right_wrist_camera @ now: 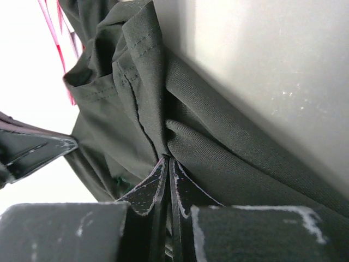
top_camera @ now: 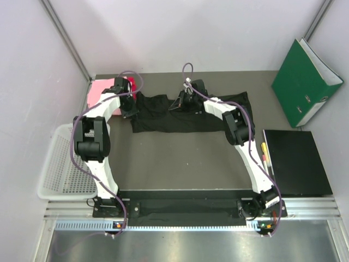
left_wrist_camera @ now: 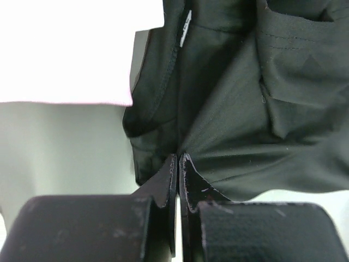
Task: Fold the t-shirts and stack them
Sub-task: Fold the other side of the tshirt into a rectangle
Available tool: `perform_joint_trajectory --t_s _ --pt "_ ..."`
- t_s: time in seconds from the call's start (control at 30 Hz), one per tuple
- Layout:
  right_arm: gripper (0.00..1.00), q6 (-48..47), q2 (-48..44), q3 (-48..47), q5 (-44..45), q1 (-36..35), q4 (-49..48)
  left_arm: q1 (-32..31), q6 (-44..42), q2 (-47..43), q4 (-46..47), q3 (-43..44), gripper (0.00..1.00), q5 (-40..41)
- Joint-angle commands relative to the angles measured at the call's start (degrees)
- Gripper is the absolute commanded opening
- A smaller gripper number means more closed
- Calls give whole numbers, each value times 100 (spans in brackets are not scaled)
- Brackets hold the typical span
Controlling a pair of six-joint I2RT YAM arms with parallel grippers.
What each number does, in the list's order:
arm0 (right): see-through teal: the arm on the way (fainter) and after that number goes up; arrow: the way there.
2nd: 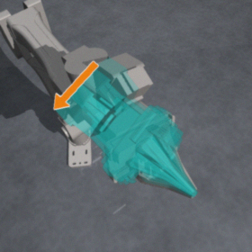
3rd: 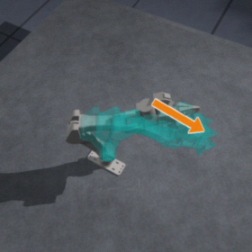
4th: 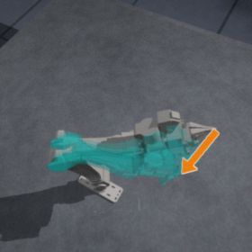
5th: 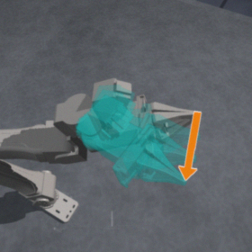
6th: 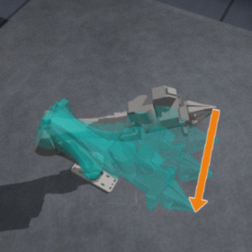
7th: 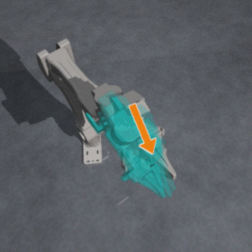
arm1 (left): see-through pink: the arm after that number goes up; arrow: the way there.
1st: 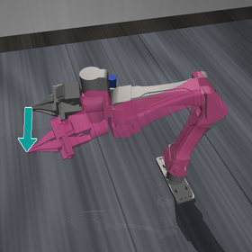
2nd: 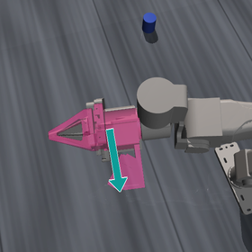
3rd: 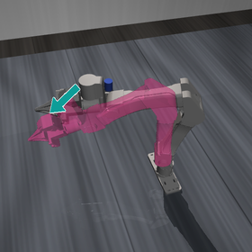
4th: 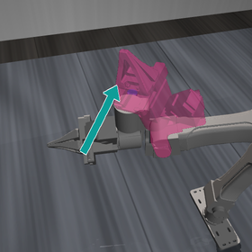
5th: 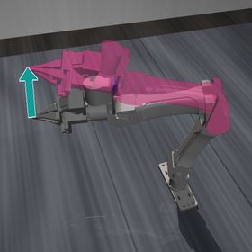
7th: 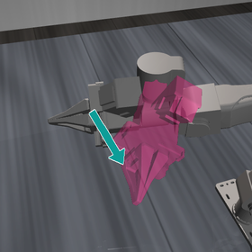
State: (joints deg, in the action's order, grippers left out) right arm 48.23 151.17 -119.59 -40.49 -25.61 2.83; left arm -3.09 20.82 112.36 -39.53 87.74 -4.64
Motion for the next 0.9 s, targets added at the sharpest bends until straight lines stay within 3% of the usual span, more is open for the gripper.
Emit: perform_joint_trajectory --t_s 0.0,0.4,0.53,0.57,0.6,0.63,0.67,0.7,0.77,0.8,0.83,0.87 --pt "1 -50 -431 76 76 47 -230 19 -131 -311 -327 146 0 165" --pt "2 29 -422 94 85 82 -239 11 -280 -320 -881 -152 0 236" --pt "8 -32 -466 102 59 91 -239 10 -210 -170 -890 -267 0 280" --pt "12 -59 -562 94 59 117 -213 10 -166 -135 -899 -249 2 315" --pt "24 -224 -650 111 94 135 -169 10 -140 -74 -907 -188 8 332" --pt "31 -330 -772 137 224 143 -90 2 -105 -47 -977 -135 25 402" --pt "38 -479 -1087 268 348 204 58 2 -104 -47 -987 -109 35 412" --pt "52 -768 -1281 365 479 231 138 2 -104 -64 -987 -82 39 412" --pt "68 -1094 -1912 716 892 345 400 -7 -131 -108 -978 -21 47 412" --pt "88 -1409 -2125 848 1033 389 463 -7 -139 -187 -960 14 48 577" --pt "99 -1604 -2327 998 1287 451 542 -7 -157 -240 -934 23 49 587" --pt "100 -1780 -2695 1269 1446 582 656 -7 -166 -301 -856 23 51 544"
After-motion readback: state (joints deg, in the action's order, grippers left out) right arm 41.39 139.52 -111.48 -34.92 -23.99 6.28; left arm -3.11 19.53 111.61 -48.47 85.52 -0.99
